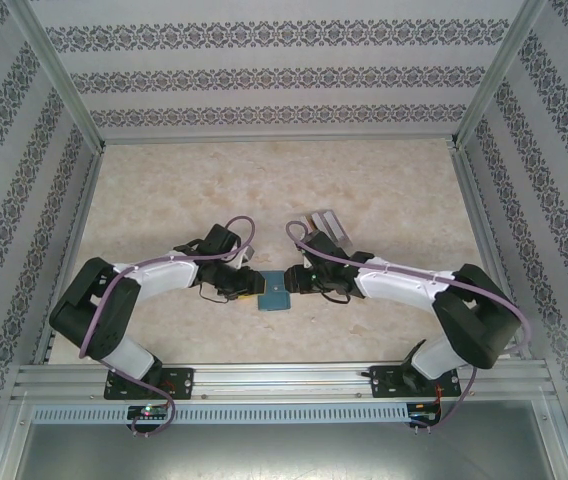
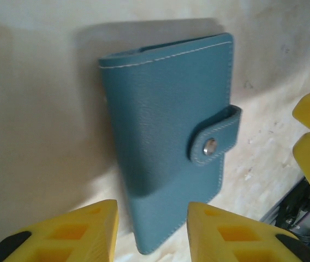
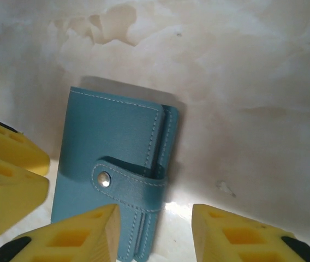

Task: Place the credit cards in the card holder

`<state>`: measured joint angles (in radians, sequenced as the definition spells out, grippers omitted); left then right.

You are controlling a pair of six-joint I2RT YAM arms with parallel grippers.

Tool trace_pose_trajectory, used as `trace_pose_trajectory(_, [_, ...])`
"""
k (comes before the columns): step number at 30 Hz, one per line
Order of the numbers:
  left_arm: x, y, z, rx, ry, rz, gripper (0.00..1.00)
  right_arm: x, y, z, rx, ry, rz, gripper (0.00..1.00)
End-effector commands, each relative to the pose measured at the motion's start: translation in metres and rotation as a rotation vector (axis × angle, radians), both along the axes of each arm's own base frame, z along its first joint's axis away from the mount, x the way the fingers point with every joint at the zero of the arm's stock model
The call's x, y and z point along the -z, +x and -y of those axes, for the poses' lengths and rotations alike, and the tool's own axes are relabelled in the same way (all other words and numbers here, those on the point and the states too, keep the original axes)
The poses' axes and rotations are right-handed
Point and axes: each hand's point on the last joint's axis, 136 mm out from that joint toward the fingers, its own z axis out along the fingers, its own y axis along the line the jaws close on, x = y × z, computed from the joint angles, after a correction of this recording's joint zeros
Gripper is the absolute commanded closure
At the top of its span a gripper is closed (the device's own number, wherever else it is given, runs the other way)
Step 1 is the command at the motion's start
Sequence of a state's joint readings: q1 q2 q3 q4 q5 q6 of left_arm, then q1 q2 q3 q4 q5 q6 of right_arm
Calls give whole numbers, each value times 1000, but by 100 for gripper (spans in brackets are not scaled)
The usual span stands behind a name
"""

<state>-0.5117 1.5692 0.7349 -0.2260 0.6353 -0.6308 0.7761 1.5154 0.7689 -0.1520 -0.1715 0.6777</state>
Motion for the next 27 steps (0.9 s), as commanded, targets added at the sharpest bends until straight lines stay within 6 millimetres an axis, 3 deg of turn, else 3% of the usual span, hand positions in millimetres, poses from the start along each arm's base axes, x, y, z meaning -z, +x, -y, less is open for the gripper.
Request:
trace_pose_trajectory(1, [-2,4,10,6,-43,27,62,6,-2,-14,3,84,-50,64])
trace_pose_trajectory(10, [11,5,2,-28,-3,49,62,30,-9,-22,10,81,-108,63])
trace_pose_trajectory(12, [12,4,5,-22,-16,40,67,34,-10,-24,13,72,-110,63])
trace_pose_trajectory(15, [9,6,4,-45,-16,56,82,33,-11,-29,26,108,-114,65])
trace_pose_trajectory(17, [1,9,5,-68,-39,91,84,32,-11,-30,30,120,-104,66])
trace_pose_trajectory(23, [-22,12,7,-68,-82,149,71,31,-11,-40,36,186,-116,73])
trace_pose_trajectory(25, [-21,11,8,-62,-84,145,59,33,-12,-43,36,194,-123,74])
trace_pose_trajectory(27, [-14,10,3,-65,-39,123,57,37,-11,-43,54,200,-130,76])
